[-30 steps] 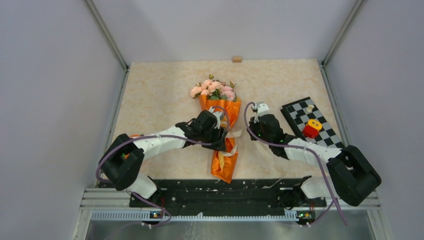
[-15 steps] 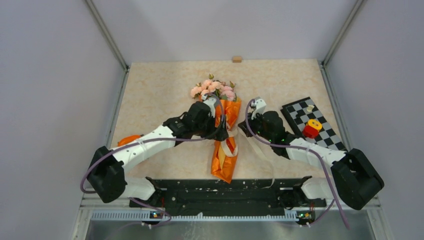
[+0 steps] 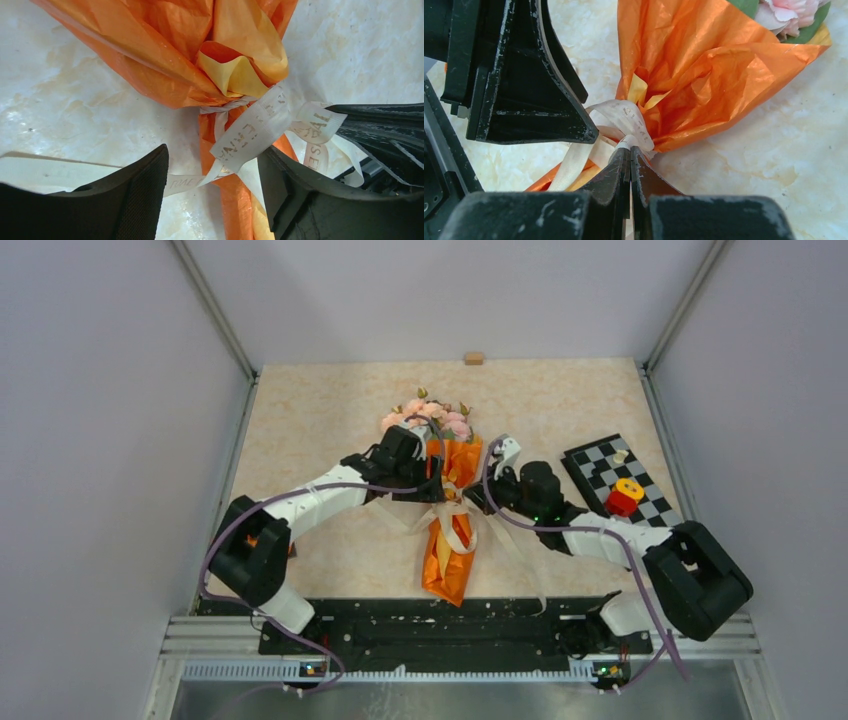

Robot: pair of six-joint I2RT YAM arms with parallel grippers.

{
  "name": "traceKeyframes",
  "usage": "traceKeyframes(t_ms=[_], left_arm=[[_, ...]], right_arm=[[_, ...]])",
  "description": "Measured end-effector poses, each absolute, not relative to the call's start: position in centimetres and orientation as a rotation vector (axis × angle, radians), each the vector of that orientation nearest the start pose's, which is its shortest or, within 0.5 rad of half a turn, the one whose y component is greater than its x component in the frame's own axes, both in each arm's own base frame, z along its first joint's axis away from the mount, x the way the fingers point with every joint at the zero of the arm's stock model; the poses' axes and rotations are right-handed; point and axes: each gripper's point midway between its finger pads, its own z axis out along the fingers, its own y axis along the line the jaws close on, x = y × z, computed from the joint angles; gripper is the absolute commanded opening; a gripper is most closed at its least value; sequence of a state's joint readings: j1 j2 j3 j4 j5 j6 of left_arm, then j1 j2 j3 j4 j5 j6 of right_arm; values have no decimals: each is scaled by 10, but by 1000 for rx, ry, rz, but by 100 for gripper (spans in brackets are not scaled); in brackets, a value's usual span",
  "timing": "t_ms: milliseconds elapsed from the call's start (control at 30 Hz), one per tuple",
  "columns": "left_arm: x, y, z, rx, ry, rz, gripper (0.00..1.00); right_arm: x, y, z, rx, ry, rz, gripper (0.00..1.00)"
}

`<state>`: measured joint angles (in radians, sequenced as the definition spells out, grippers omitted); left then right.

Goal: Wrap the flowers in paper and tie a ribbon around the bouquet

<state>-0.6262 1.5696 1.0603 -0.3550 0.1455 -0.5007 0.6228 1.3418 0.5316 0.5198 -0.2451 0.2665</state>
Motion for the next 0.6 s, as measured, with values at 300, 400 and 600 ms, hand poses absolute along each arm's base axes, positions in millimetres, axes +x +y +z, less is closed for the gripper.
traceKeyframes(t_ms=[300,400,600], left_arm=[[292,-279,101,257,2529,-769,18],[294,-281,103,261,2518,-784,2],[294,-288,108,278,2494,-837,0]], right_arm=[[281,285,118,-546,1877,855,0],[278,291,118,-559,1867,863,0],[277,306,107,-583,1879,861,0]])
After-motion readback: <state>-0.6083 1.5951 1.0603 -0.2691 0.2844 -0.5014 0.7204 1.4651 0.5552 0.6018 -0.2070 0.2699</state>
